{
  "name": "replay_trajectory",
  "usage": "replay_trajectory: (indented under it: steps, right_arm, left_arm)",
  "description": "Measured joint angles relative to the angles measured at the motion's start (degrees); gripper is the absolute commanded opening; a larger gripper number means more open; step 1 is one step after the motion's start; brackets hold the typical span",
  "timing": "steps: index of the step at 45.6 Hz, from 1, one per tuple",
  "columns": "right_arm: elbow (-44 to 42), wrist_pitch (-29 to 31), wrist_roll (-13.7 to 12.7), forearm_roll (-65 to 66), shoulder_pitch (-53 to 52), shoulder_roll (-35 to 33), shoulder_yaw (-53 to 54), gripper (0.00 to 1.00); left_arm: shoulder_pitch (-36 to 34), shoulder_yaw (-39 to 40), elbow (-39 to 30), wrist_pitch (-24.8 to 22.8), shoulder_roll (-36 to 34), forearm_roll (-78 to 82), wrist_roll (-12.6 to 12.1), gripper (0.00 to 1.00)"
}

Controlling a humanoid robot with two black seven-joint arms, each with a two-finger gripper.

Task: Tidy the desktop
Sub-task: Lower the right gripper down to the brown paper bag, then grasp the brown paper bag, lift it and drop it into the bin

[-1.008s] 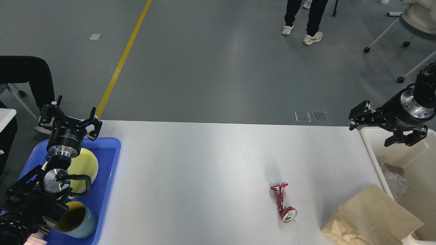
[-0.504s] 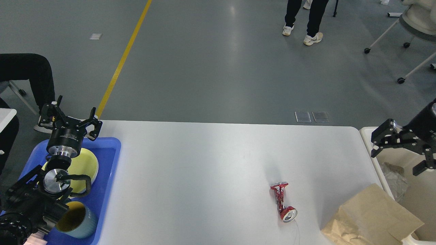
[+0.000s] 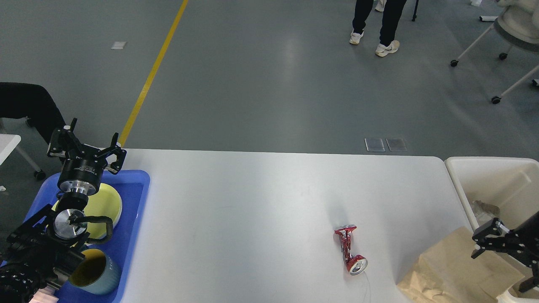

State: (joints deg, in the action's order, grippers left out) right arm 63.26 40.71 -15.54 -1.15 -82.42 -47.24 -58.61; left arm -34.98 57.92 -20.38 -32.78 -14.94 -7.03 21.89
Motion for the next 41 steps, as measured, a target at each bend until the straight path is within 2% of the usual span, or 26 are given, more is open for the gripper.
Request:
replay_trajectory:
  steps: [9, 16, 23, 28, 30, 32, 33, 34, 35, 41]
  right_arm:
    - [-4.5, -8.9, 0.0, 0.0, 12.5, 2.9, 5.5, 1.00]
    - [-5.8, -11.0, 0.0, 0.0, 16.1, 3.8, 8.3, 1.00]
    - [-5.9, -12.3, 0.2, -0.1, 17.6, 3.7, 11.4, 0.94]
    - [-5.5, -19.9, 0.2, -0.9, 19.8, 3.6, 13.5, 0.92]
    - [-5.3, -23.7, 0.2, -1.1, 20.8, 3.7, 14.0, 0.78]
    - [-5.1, -26.7, 0.2, -1.2, 21.7, 3.8, 14.2, 0.55]
    - [-5.0, -28.1, 0.2, -1.3, 22.2, 3.9, 14.3, 0.40]
    - [-4.9, -29.4, 0.2, -1.3, 22.7, 3.9, 14.3, 0.17]
    - [-4.9, -30.0, 0.2, -1.3, 22.9, 4.0, 14.4, 0.00]
    - [-3.7, -31.2, 0.2, -1.4, 23.1, 4.0, 14.6, 0.00]
  left_arm:
    - [0.0, 0.0, 0.0, 0.0, 0.0, 0.0, 0.0, 0.97]
    - [0.0, 0.0, 0.0, 0.0, 0.0, 0.0, 0.0, 0.97]
    - [0.0, 0.0, 0.0, 0.0, 0.0, 0.0, 0.0, 0.97]
    - [0.0, 0.0, 0.0, 0.0, 0.0, 0.0, 0.0, 0.97]
    - [0.0, 0.0, 0.0, 0.0, 0.0, 0.0, 0.0, 0.97]
    - [0.0, 0.0, 0.0, 0.0, 0.0, 0.0, 0.0, 0.97]
    - [0.0, 0.0, 0.0, 0.0, 0.0, 0.0, 0.0, 0.97]
    - [0.0, 0.0, 0.0, 0.0, 0.0, 0.0, 0.0, 0.97]
    - [0.0, 0.0, 0.0, 0.0, 0.0, 0.0, 0.0, 0.97]
    - [0.0, 0.0, 0.0, 0.0, 0.0, 0.0, 0.0, 0.97]
